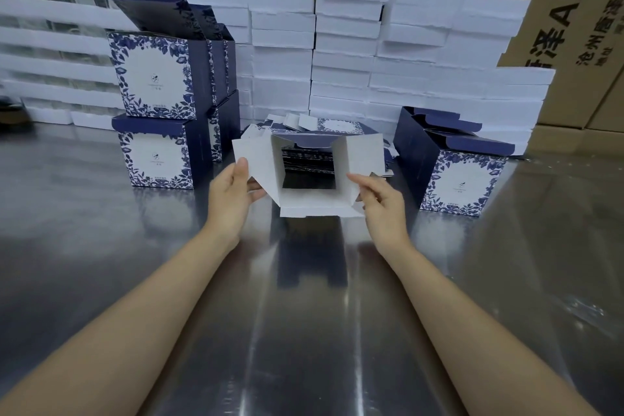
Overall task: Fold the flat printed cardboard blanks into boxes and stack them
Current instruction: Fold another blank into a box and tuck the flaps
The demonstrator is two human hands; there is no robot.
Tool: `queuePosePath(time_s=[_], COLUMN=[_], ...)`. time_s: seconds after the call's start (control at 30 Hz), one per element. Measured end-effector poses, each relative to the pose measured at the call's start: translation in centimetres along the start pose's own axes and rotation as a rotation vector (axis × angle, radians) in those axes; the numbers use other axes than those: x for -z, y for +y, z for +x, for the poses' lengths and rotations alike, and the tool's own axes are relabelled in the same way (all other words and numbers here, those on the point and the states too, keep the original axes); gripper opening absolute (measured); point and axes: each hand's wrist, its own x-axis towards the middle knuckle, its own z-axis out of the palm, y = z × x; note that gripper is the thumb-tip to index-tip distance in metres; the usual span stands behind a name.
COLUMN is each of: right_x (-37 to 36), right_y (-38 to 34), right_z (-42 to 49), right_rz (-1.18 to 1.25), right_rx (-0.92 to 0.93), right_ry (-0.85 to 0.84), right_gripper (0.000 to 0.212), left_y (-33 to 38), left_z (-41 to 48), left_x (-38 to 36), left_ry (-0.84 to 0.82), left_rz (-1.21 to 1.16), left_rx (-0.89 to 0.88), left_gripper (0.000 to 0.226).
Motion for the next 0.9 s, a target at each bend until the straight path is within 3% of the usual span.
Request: queuePosePath(time_s=[0.13, 0.23, 0.33, 0.47, 0.63, 0.77, 0.83, 0.9], right_x=[0.4, 0.2, -0.6, -1.1, -1.2, -0.9, -0.9, -1.0], right_y=[0.1, 0.2, -0.3, -0.7, -0.4, -0.1, -0.1, -0.1], right_z=[-0.1, -0.1, -0.6, -0.8, -0.5, -0.2, -0.3, -0.4], right_rz=[-0.074, -0.177, -0.121, -0.132, -0.161, -0.215, -0.217, -0.231], right_rx=[0.003, 0.046, -0.023, 0.035, 0.029, 0.042, 0.05, 0.052], right_ry=[-0.185, -0.307, -0.222, -0.09, 0.065, 0.094, 0.075, 0.034], right_gripper=[0.08, 0.085, 0.06, 0.033, 0.046, 0.052, 0.062, 0.074], left_y=[0.1, 0.3, 0.3, 0.3, 0.3, 0.1, -0.5, -0.7], left_z=[0.1, 0.2, 0.0, -0.5, -1.1, -2.1, -2.3, -2.1], left_x=[0.2, 0.3, 0.2, -0.4, -1.0, -1.0, -1.0, -1.3], left_ry=[0.035, 0.053, 0.046, 0.067, -0.06, -0.353, -0.403, -0.319], left_rz=[-0.038, -0.055, -0.065, -0.055, 0.04, 0.102, 0.146, 0.156], left_rx=[0.032, 0.054, 0.056, 0.0, -0.088, 0.079, 0.154, 0.146], left_gripper=[0.031, 0.03, 0.031, 0.03, 0.025, 0.06, 0.042, 0.018])
